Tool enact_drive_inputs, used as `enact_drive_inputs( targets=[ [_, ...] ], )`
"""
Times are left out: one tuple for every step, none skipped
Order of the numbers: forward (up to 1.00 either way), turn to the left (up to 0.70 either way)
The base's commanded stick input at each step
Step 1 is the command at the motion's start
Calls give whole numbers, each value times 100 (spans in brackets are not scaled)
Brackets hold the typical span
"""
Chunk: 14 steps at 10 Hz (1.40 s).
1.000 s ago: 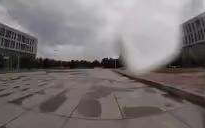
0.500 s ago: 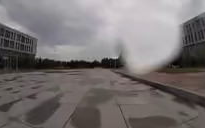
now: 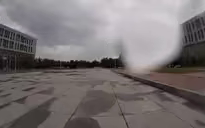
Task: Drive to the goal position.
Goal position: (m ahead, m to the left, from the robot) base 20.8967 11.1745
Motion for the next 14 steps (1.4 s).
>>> enact_drive_inputs(
  targets=[
    [70,0],
    [70,0],
    [70,0],
    [70,0],
    [70,0],
    [70,0],
    [70,0],
    [70,0],
    [70,0],
    [70,0],
    [70,0],
    [70,0],
    [70,0],
    [70,0]
  ],
)
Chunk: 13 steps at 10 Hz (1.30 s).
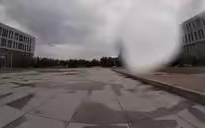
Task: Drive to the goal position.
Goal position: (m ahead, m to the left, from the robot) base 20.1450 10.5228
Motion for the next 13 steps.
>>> enact_drive_inputs(
  targets=[
    [70,0],
    [70,0],
    [70,0],
    [70,0],
    [70,0],
    [70,0],
    [70,0],
    [70,0],
    [70,0],
    [70,0],
    [70,0],
    [70,0],
    [70,0]
  ],
)
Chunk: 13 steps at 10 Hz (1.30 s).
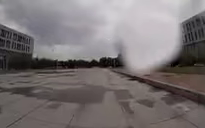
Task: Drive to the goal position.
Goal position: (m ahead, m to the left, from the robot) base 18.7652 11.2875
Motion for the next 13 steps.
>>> enact_drive_inputs(
  targets=[
    [70,0],
    [70,0],
    [70,0],
    [70,0],
    [70,0],
    [70,0],
    [70,0],
    [70,0],
    [70,0],
    [70,0],
    [70,0],
    [70,0],
    [70,0]
  ],
)
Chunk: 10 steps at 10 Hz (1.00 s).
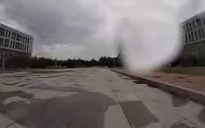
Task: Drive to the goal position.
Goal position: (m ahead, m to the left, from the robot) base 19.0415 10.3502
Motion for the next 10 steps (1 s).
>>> enact_drive_inputs(
  targets=[
    [70,0],
    [70,0],
    [70,0],
    [70,0],
    [70,0],
    [70,0],
    [70,0],
    [70,0],
    [70,0],
    [70,0]
  ],
)
